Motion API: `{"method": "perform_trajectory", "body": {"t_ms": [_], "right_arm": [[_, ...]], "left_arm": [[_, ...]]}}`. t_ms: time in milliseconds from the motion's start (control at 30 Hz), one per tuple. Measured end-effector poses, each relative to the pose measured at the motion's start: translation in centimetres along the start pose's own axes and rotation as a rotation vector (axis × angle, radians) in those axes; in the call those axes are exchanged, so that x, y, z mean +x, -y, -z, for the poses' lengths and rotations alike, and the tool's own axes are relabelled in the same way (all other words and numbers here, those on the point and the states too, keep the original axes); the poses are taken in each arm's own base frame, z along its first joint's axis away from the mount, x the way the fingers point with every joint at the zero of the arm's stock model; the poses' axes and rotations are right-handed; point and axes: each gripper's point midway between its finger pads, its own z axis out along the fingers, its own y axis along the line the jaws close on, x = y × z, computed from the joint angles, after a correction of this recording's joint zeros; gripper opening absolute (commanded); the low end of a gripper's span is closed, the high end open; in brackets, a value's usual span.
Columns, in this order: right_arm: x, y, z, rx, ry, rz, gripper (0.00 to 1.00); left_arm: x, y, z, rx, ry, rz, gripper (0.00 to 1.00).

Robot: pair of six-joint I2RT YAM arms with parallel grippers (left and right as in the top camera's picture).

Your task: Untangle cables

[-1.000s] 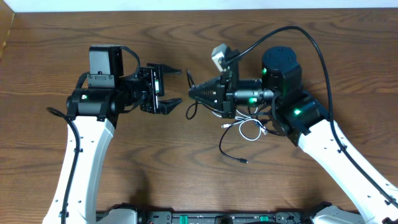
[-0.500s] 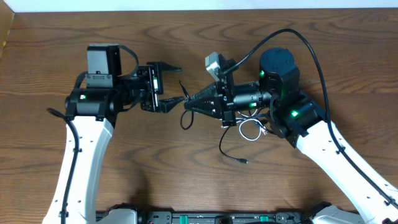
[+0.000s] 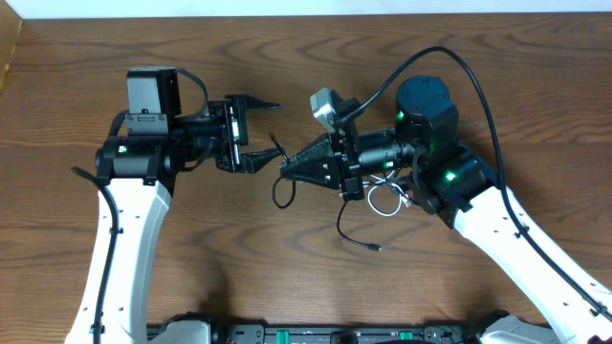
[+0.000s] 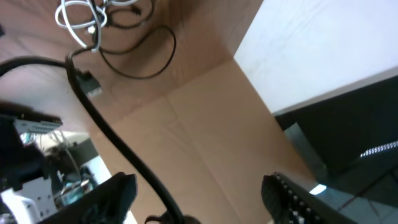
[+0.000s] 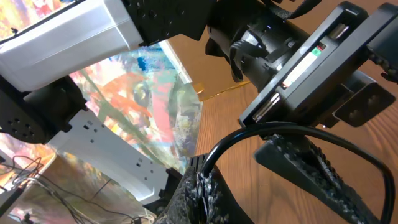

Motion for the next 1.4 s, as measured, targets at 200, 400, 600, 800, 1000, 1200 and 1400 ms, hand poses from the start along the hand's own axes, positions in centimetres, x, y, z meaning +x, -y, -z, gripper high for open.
{"method": "perform_trajectory", "body": {"t_ms": [200, 400, 600, 800, 1000, 1200, 1400], "right_arm": [[0.02, -0.06, 0.00, -0.003, -0.001, 0.000, 0.01], [0.03, -0.09, 0.00, -0.005, -0.002, 0.000, 0.01], [0.06, -0.08, 0.00, -0.005, -0.002, -0.002, 0.01], [0.07, -0.06, 0.00, -0.005, -0.003, -0.002, 0.01], [0.07, -0.06, 0.00, -0.005, -0.003, -0.002, 0.01], [0.06, -0.06, 0.00, -0.004, -0.002, -0.002, 0.01], [0.04, 0.01, 0.00, 0.000, -0.001, -0.003, 0.01]], "left_arm": [[0.42, -0.06, 0.01, -0.004, -0.024, 0.006, 0.47], [0.36, -0.04, 0.00, -0.003, -0.021, 0.001, 0.37], [-0.03, 0.01, 0.00, 0.000, 0.002, 0.002, 0.37], [-0.09, 0.02, 0.00, 0.001, 0.005, 0.002, 0.37], [-0.10, 0.02, 0.00, 0.001, 0.006, 0.002, 0.31], [-0.20, 0.04, 0.00, 0.002, 0.012, -0.001, 0.20], [-0.41, 0.07, 0.00, 0.004, 0.024, -0.003, 0.08]]}}
